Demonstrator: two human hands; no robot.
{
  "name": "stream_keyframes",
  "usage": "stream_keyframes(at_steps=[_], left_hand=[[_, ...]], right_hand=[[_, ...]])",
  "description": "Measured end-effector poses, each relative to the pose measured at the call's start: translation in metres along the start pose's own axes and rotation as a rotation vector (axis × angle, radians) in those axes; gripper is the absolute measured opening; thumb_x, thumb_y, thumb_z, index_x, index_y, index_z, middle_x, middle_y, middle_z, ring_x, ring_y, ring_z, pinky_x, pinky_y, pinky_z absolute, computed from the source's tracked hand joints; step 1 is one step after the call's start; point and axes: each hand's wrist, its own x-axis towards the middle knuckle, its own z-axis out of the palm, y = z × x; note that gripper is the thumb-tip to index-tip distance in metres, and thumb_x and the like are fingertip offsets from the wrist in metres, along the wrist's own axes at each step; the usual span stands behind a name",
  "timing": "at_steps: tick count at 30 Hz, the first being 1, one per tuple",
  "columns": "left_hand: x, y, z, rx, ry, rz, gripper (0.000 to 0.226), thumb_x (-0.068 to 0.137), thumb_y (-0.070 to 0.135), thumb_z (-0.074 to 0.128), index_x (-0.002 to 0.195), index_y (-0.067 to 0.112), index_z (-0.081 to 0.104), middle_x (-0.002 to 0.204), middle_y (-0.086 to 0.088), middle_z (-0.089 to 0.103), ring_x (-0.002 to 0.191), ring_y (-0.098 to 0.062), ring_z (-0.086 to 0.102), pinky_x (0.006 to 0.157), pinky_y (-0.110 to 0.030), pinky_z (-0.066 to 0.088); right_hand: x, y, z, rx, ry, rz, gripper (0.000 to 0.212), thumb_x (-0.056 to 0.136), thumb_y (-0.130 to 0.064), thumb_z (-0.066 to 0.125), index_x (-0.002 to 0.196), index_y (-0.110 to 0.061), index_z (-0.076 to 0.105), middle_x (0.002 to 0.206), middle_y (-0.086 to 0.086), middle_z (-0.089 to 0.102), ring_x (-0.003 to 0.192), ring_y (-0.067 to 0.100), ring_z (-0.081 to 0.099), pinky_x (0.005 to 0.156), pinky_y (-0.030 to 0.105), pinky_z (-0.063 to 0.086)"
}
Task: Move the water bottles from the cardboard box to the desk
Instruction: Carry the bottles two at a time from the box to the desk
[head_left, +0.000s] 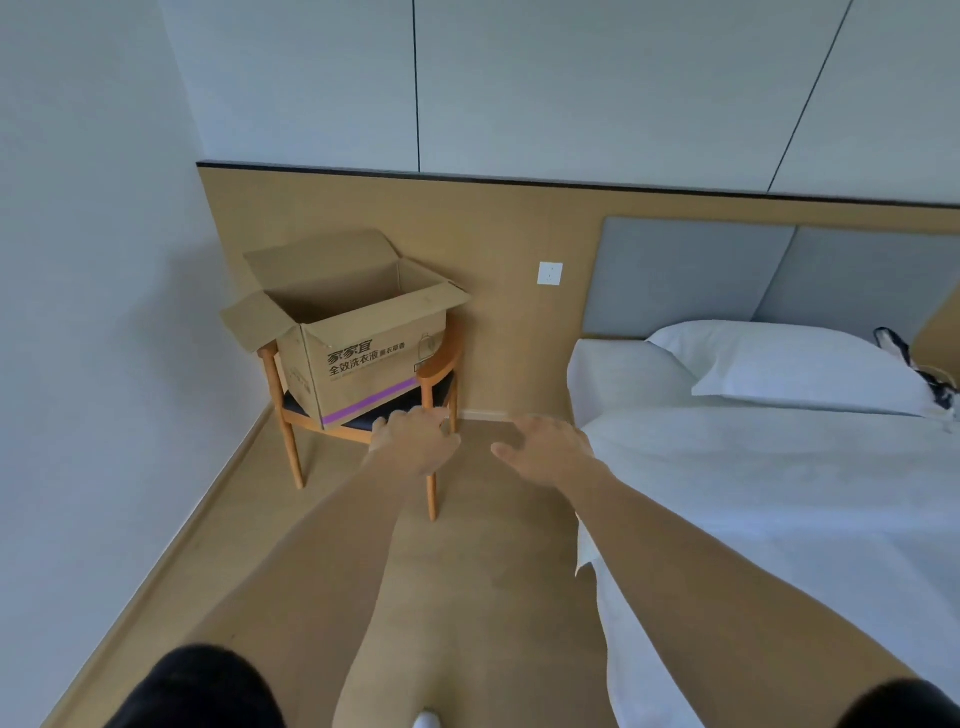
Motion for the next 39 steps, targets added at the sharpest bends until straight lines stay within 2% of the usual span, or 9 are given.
stream_keyframes(at_steps=[4,9,17,21,24,27,32,39], left_hand=[[0.099,0.002,-0.007,-0.021,0.001,0.065,0.047,0.097,0.05,0.042,0.14,0.031,0.049,0.13,-0.004,0.059,0.122,-0.03,0.054,0.103,-0.052,0.039],[0.209,-0.006,-0.027,-0.037,-0.011,0.116,0.052,0.098,0.047,0.038,0.148,0.032,0.04,0.142,-0.005,0.053,0.129,-0.031,0.05,0.106,-0.051,0.037],[0.331,-0.012,-0.033,-0.066,-0.069,0.118,0.055,0.1,0.047,0.036,0.153,0.033,0.034,0.152,-0.004,0.045,0.137,-0.031,0.042,0.113,-0.052,0.033],[0.385,-0.025,-0.037,-0.056,-0.042,0.072,0.053,0.1,0.049,0.035,0.15,0.033,0.038,0.153,-0.004,0.044,0.14,-0.031,0.039,0.113,-0.052,0.031],[0.43,-0.038,-0.037,-0.035,-0.011,0.022,0.047,0.1,0.049,0.033,0.141,0.03,0.046,0.143,-0.006,0.053,0.128,-0.032,0.049,0.108,-0.054,0.036],[0.477,-0.055,-0.038,-0.063,0.027,-0.085,0.049,0.101,0.05,0.031,0.144,0.031,0.044,0.143,-0.006,0.053,0.127,-0.033,0.05,0.107,-0.053,0.035],[0.531,-0.083,-0.053,-0.023,0.056,-0.243,0.048,0.101,0.046,0.039,0.147,0.031,0.04,0.142,-0.002,0.053,0.125,-0.029,0.052,0.101,-0.048,0.041],[0.562,-0.123,-0.068,-0.097,0.099,-0.441,0.054,0.103,0.047,0.035,0.154,0.031,0.034,0.153,-0.003,0.045,0.137,-0.031,0.045,0.111,-0.05,0.035]], right_hand=[[0.078,0.014,-0.018,0.011,-0.01,0.076,0.064,0.097,-0.062,0.042,0.153,-0.032,0.034,0.15,0.005,0.048,0.14,0.03,0.041,0.114,0.048,0.036],[0.174,0.019,-0.044,0.03,-0.013,0.115,0.061,0.098,-0.059,0.041,0.151,-0.031,0.037,0.152,0.003,0.046,0.14,0.028,0.039,0.114,0.047,0.035],[0.299,0.029,-0.054,0.022,-0.048,0.108,0.062,0.099,-0.059,0.041,0.154,-0.031,0.032,0.151,0.006,0.046,0.14,0.03,0.041,0.113,0.048,0.036],[0.372,0.032,-0.053,-0.005,-0.059,0.064,0.057,0.099,-0.055,0.041,0.148,-0.025,0.037,0.145,0.01,0.051,0.132,0.032,0.048,0.108,0.047,0.041],[0.435,0.031,-0.054,-0.007,-0.083,0.015,0.063,0.098,-0.057,0.039,0.153,-0.027,0.032,0.147,0.011,0.05,0.134,0.033,0.046,0.108,0.048,0.038],[0.502,0.025,-0.058,-0.013,-0.096,-0.072,0.065,0.098,-0.062,0.037,0.155,-0.032,0.027,0.152,0.009,0.045,0.139,0.034,0.041,0.111,0.05,0.035],[0.599,0.012,-0.079,0.001,-0.154,-0.23,0.062,0.099,-0.057,0.042,0.153,-0.031,0.03,0.149,0.01,0.046,0.133,0.033,0.046,0.107,0.048,0.043],[0.69,-0.03,-0.076,0.028,-0.211,-0.419,0.062,0.099,-0.055,0.045,0.155,-0.034,0.029,0.153,0.007,0.045,0.138,0.032,0.044,0.111,0.049,0.041]])
